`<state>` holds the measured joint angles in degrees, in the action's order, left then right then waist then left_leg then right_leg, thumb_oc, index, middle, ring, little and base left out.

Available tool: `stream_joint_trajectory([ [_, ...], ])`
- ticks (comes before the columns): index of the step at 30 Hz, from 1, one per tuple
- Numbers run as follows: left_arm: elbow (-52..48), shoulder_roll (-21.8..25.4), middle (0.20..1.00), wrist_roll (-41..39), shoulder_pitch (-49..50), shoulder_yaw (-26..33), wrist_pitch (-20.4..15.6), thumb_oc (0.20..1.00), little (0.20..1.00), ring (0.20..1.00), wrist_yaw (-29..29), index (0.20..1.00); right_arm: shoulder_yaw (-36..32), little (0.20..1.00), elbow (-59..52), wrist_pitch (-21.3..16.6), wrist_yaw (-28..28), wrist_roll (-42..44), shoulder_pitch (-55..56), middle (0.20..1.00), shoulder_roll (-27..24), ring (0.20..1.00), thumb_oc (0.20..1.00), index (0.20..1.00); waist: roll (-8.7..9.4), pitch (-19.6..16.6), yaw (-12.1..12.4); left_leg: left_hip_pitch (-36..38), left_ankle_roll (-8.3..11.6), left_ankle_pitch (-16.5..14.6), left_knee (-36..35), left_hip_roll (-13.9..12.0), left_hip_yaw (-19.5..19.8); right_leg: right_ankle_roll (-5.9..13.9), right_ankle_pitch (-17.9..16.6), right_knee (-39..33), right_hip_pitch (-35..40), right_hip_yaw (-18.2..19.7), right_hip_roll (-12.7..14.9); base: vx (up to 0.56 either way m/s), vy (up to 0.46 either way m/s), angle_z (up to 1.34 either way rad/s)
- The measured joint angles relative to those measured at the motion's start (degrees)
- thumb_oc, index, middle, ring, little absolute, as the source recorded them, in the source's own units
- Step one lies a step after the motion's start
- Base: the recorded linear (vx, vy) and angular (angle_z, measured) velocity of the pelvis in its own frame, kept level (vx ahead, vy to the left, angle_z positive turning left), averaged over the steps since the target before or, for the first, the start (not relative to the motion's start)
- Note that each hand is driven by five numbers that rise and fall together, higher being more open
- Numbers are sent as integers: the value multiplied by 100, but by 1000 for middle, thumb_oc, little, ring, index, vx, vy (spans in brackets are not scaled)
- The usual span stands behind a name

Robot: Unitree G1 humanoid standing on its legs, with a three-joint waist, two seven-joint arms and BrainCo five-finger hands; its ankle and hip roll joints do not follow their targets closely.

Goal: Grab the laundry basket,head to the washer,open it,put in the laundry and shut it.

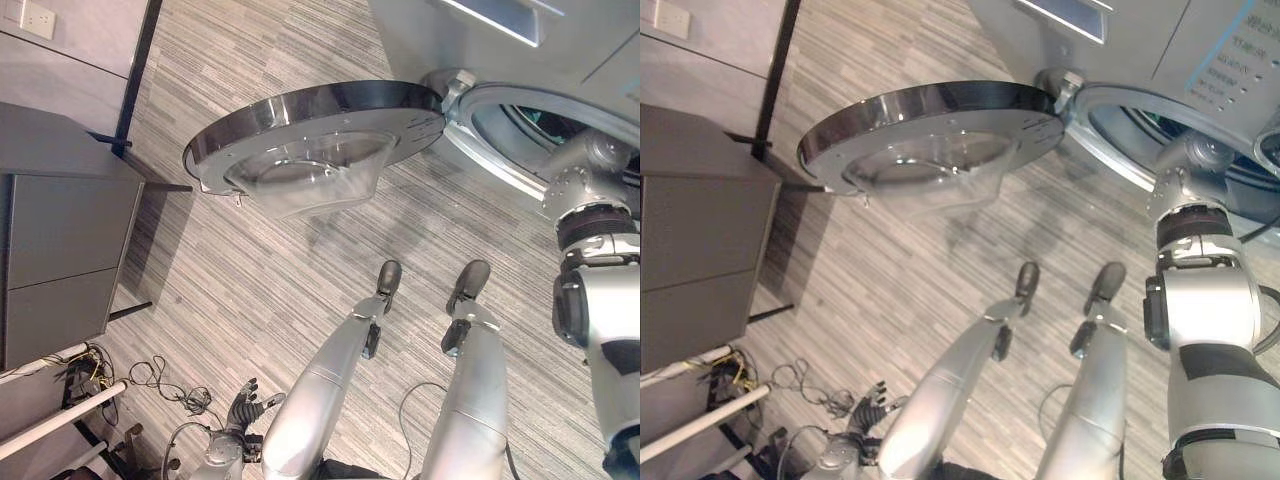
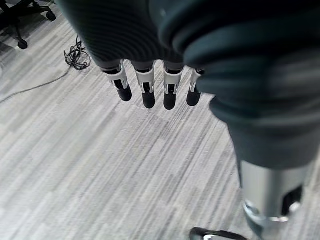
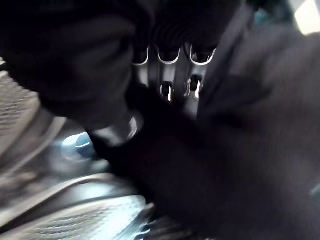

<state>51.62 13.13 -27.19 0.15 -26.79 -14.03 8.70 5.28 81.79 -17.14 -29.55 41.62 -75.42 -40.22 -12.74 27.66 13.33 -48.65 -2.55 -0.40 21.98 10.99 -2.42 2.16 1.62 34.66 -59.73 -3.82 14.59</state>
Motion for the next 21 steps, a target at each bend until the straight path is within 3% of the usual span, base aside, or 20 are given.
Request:
stream_joint_trajectory([
  [5,-4,1,1000,-69,1,-45,8,1000,1000,1000,-51,1000,-4,1000,-123,239,73,26,92,1000,-16,1000,1000,1000,-52,-36,-25,-66,3,52,-28,74,-4,-9,-7,47,-117,27,72,-30,40,4],
  [10,-17,0,1000,-94,4,-84,18,1000,1000,1000,-42,1000,-87,1000,-1774,158,-702,-938,585,1000,-4,1000,1000,1000,-80,-56,-19,-149,15,86,-30,109,-33,-34,11,119,-257,75,108,-52,22,3],
  [18,3,-7,1000,-85,-25,-30,-59,1000,1000,1000,-30,1000,202,1000,-1309,213,-857,-1612,863,1000,-58,1000,1000,1000,-81,-57,-121,-106,-41,39,22,16,-192,10,-207,-113,-147,202,-49,-46,-19,-13],
  [21,24,-59,1000,-87,-7,96,-80,1000,1000,1000,-9,1000,-316,1000,-1503,133,-1043,-1720,1301,1000,82,1000,1000,1000,-82,-58,-156,154,-28,81,-133,-36,-215,21,-321,-363,153,170,-93,-63,-23,-11],
])
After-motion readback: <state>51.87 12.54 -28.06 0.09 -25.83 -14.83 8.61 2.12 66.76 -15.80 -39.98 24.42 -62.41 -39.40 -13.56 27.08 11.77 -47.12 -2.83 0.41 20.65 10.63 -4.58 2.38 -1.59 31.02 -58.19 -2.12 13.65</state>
